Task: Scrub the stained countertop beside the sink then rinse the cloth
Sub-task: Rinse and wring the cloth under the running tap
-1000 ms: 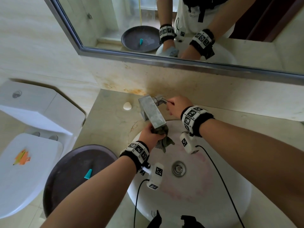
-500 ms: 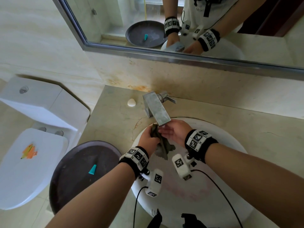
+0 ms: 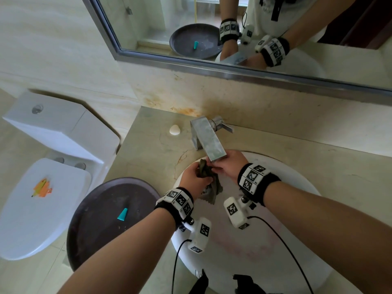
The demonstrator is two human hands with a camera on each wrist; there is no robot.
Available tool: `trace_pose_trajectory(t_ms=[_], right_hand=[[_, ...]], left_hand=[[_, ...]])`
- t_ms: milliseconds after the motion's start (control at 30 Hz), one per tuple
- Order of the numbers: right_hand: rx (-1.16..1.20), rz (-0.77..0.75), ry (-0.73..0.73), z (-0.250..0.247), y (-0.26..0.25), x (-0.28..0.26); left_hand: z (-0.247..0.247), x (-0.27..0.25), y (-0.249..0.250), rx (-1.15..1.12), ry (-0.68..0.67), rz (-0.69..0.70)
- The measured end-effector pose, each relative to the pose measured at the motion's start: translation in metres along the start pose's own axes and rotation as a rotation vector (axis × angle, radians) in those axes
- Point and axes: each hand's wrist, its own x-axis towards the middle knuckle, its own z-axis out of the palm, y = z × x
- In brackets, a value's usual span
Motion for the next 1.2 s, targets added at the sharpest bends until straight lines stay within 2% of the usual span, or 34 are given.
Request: trace_pose_trajectory(t_ms=[67,133,200,300,400,533,700,800,900,967,1033,1100,1200], right_hand=[[-0.231,-0.106,0.052,-0.001,-0.001,-0.003],[-0.367,-0.166,0.011,0.000,-0.001,-0.008],[-0.538,-0.205,-0.014,-0.001,0.004,-0.007],[-0.709,-0.190,0.080,-0.008,0.010,-0.001],[-0.714,-0.127,0.124,-0.015,0.014,0.000],[-0.677,-0.108,0.116,-0.015,0.018,-0.003],[-0.534,-0.085,0.101,-0.020,0.021,0.000],[-0.406,-0.123,0.118,-0.022,0.018,-0.003],[-0.393,-0.163,0.109,-0.021,0.015,-0.006],[-0.391,-0.150,0.080,-0.023,0.015,-0.005],[-0.370,-0.116,-0.019,-0.024,0.013,-0.012],[-0.477,-0.173,-0.116,-0.027,0.013,-0.018],[-0.680,-0.211,-0.072,-0.029,0.020,-0.017]], left_hand=[[0.002,0.002,0.000,-0.030,0.001,-0.006],[0.004,0.004,0.001,-0.058,0.008,-0.002],[0.007,0.004,0.003,-0.099,0.031,0.002],[0.008,0.006,0.003,-0.139,0.084,-0.013],[0.007,0.010,0.004,-0.155,0.119,-0.013],[0.006,0.011,0.014,-0.251,0.026,-0.098],[0.007,0.013,0.013,0.003,0.056,0.055],[0.006,0.010,0.014,0.193,-0.068,0.031],[0.004,0.010,0.013,0.443,-0.149,0.100],[0.002,0.011,0.016,0.516,-0.121,0.160],[0.001,0.014,0.017,0.508,-0.063,0.186],[0.000,0.017,0.019,0.494,-0.006,0.198],[0.004,0.012,0.026,0.411,-0.042,0.183]])
